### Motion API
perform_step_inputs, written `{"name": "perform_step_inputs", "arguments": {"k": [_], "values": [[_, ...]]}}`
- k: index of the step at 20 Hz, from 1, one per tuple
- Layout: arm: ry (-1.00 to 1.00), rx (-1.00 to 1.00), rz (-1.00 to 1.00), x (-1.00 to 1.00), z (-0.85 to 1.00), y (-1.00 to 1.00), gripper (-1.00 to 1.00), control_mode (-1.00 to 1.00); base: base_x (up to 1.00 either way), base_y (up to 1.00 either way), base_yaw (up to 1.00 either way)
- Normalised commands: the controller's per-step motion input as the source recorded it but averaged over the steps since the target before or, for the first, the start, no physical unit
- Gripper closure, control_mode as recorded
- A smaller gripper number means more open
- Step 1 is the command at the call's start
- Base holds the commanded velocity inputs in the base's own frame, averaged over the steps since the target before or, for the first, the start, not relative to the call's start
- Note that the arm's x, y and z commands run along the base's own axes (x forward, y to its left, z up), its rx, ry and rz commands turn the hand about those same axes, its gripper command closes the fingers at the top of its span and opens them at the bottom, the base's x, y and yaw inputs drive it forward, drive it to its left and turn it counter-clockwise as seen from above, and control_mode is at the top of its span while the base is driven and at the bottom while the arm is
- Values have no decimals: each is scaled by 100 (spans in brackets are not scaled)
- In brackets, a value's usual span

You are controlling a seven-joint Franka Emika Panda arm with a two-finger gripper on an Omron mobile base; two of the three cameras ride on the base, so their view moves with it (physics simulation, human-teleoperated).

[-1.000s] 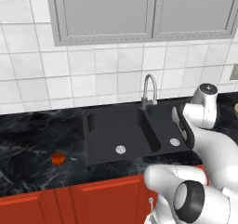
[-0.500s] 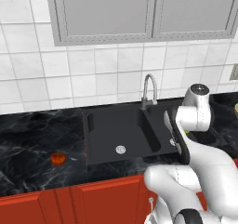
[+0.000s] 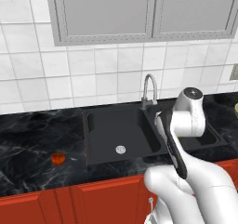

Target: Remove the mango and tomato from the sink. Then move the bowl and cup from the counter to the sink for washing.

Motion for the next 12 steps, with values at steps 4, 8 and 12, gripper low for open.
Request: {"name": "perform_step_inputs", "arguments": {"k": [4,8,12], "values": [[0,3,8,-2,1,59,100,-100,0,0,0],[0,0,9,1,1,62,100,-100,0,0,0],[0,0,9,7,13,59,100,-100,0,0,0]]}}
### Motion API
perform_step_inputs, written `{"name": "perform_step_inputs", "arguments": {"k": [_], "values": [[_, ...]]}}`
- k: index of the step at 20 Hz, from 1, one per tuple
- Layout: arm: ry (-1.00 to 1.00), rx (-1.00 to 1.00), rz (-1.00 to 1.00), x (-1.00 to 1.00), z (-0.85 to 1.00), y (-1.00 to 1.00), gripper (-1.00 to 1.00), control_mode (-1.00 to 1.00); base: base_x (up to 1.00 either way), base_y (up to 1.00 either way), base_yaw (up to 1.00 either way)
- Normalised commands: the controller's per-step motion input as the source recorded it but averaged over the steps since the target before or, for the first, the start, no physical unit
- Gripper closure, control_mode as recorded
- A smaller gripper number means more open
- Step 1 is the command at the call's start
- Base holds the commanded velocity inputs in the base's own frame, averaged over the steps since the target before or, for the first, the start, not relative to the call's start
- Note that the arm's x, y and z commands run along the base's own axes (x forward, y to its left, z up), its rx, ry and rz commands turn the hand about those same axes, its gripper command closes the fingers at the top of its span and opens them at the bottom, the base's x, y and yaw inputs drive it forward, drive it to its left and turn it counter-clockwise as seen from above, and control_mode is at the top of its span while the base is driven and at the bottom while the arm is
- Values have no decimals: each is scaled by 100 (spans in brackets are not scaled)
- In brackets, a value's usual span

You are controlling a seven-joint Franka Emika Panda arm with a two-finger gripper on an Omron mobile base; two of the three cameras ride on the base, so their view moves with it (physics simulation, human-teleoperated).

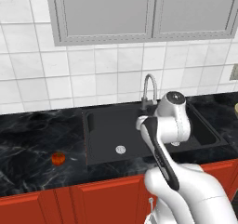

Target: Remove the mango and tomato from the sink. Then move the bowl and cup from the counter to the sink for washing.

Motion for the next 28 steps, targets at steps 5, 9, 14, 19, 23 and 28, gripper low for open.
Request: {"name": "perform_step_inputs", "arguments": {"k": [5,9,14,19,23,28], "values": [[3,0,12,5,17,56,100,-100,0,0,0],[1,0,17,7,14,56,100,-100,0,0,0],[0,0,15,7,11,55,100,-100,0,0,0],[0,0,14,8,10,58,100,-100,0,0,0],[0,0,11,7,9,56,100,-100,0,0,0],[0,0,11,11,7,62,100,-100,0,0,0]]}}
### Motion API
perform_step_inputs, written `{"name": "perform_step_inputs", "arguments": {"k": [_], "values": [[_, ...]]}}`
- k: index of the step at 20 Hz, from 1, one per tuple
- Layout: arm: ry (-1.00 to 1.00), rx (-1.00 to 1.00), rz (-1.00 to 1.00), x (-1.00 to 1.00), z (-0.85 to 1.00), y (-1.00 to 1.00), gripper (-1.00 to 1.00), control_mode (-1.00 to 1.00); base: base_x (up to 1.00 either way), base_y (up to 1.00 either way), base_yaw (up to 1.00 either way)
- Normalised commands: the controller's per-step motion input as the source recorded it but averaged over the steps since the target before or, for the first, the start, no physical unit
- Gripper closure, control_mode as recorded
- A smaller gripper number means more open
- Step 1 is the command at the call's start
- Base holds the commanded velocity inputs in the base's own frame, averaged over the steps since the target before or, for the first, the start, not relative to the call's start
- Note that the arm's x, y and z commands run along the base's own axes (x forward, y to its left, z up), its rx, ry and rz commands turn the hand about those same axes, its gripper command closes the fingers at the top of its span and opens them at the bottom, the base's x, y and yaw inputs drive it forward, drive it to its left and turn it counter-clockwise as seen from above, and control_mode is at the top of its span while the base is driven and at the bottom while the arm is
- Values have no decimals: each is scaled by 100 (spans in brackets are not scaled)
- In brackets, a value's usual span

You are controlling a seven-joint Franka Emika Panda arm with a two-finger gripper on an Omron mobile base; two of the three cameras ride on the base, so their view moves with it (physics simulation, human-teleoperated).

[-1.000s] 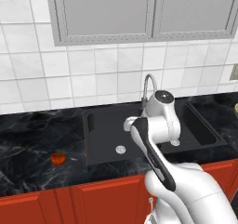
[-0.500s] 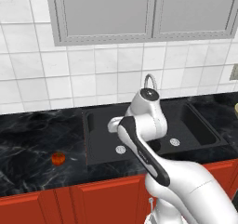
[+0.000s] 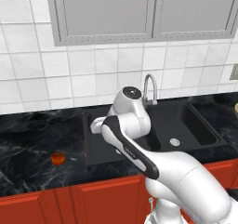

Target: Remove the mango and tomato from the sink. Then move the bowl and cup from the counter to the sink for washing.

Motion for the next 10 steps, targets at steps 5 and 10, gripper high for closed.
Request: {"name": "perform_step_inputs", "arguments": {"k": [5,10], "values": [[-2,0,9,21,4,53,100,-100,0,0,0],[-6,0,3,31,0,51,100,-100,0,0,0]]}}
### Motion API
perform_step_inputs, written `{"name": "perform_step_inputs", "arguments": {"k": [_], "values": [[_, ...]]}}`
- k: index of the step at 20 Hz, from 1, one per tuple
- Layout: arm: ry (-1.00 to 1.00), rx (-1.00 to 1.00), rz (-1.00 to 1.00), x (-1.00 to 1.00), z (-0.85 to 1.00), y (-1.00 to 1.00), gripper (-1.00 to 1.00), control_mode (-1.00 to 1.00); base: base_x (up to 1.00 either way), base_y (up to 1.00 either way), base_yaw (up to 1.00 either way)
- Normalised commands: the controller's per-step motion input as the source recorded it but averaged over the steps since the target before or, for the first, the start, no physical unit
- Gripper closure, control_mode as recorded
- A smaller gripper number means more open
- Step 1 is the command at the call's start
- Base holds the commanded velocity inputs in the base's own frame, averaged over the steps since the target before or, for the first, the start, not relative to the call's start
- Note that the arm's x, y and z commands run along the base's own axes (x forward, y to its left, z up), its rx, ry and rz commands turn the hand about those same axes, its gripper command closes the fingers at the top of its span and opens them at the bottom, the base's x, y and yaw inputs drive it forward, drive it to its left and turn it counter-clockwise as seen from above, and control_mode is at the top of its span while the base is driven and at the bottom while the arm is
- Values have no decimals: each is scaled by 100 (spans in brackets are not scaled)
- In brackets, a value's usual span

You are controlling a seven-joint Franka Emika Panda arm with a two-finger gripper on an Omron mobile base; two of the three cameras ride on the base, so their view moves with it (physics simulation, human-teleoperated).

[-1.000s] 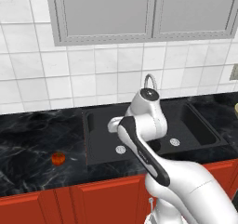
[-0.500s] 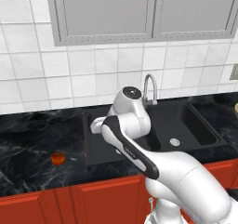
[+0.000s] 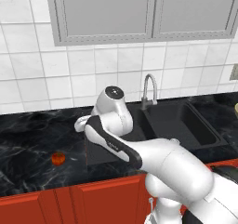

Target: Remove the mango and tomato from the sink. Then move the bowl and cup from the counter to the sink for washing.

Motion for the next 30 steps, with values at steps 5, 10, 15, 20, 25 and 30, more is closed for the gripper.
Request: {"name": "perform_step_inputs", "arguments": {"k": [5,10,15,20,25,30], "values": [[-2,0,1,31,-5,42,100,-100,0,0,0],[0,0,6,22,-17,35,100,-100,0,0,0],[2,2,6,15,-17,28,100,-100,0,0,0],[0,0,2,18,-25,23,100,-100,0,0,0],[0,0,0,21,-28,20,100,-100,0,0,0],[2,0,0,26,-27,17,100,-100,0,0,0]]}}
